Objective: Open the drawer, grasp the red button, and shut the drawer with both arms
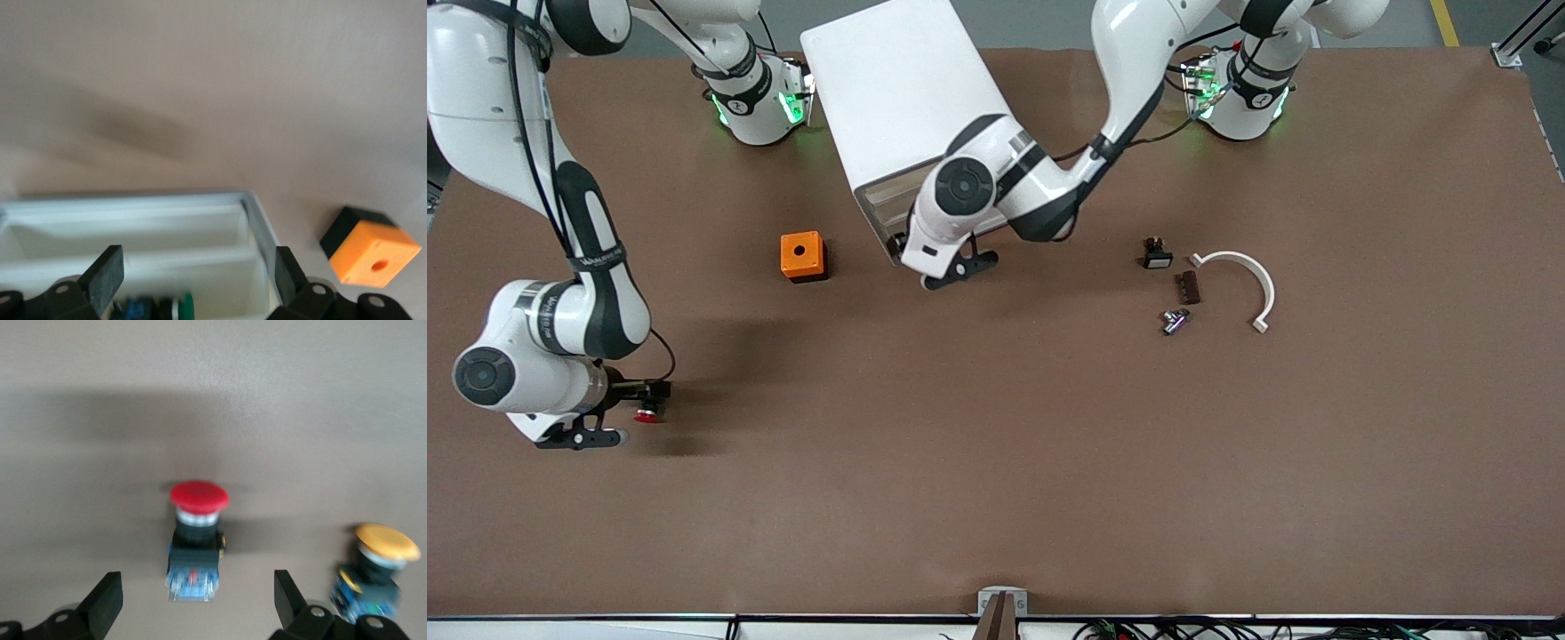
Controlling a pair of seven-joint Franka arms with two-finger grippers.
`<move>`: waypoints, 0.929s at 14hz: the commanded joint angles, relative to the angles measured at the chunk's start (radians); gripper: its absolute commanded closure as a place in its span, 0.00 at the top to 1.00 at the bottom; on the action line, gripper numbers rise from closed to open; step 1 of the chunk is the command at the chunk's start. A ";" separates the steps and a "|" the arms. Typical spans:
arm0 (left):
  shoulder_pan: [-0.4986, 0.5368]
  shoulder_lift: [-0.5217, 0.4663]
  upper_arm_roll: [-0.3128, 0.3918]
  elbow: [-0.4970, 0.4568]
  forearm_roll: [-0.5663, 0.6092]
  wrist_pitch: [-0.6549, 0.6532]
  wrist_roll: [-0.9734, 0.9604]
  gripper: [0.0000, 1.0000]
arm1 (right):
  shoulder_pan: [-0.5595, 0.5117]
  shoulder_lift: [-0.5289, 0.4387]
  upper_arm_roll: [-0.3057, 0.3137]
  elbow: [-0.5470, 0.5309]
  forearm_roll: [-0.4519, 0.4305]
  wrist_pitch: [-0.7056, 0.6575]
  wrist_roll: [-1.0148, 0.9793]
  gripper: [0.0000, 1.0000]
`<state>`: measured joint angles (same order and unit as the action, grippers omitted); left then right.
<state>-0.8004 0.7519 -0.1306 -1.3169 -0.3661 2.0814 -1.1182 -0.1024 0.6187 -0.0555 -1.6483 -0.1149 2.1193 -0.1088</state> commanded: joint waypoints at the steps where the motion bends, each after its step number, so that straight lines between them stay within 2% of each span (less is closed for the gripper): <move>1: 0.096 -0.037 -0.003 -0.010 0.054 -0.050 0.145 1.00 | 0.001 -0.141 0.017 -0.022 -0.011 -0.115 0.009 1.00; 3: 0.154 -0.051 -0.003 -0.010 0.143 -0.089 0.240 1.00 | 0.019 -0.216 0.017 -0.022 -0.009 -0.200 0.011 1.00; 7: 0.283 -0.092 -0.001 -0.010 0.193 -0.141 0.415 1.00 | 0.030 -0.336 0.019 -0.016 0.001 -0.315 0.015 1.00; 13: 0.463 -0.166 0.000 -0.012 0.308 -0.222 0.598 1.00 | 0.085 -0.514 0.020 0.007 0.086 -0.530 0.109 1.00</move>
<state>-0.3701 0.6326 -0.1243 -1.3106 -0.0944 1.9038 -0.5657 -0.0346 0.1779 -0.0362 -1.6266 -0.0595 1.6333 -0.0383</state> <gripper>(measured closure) 0.000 0.000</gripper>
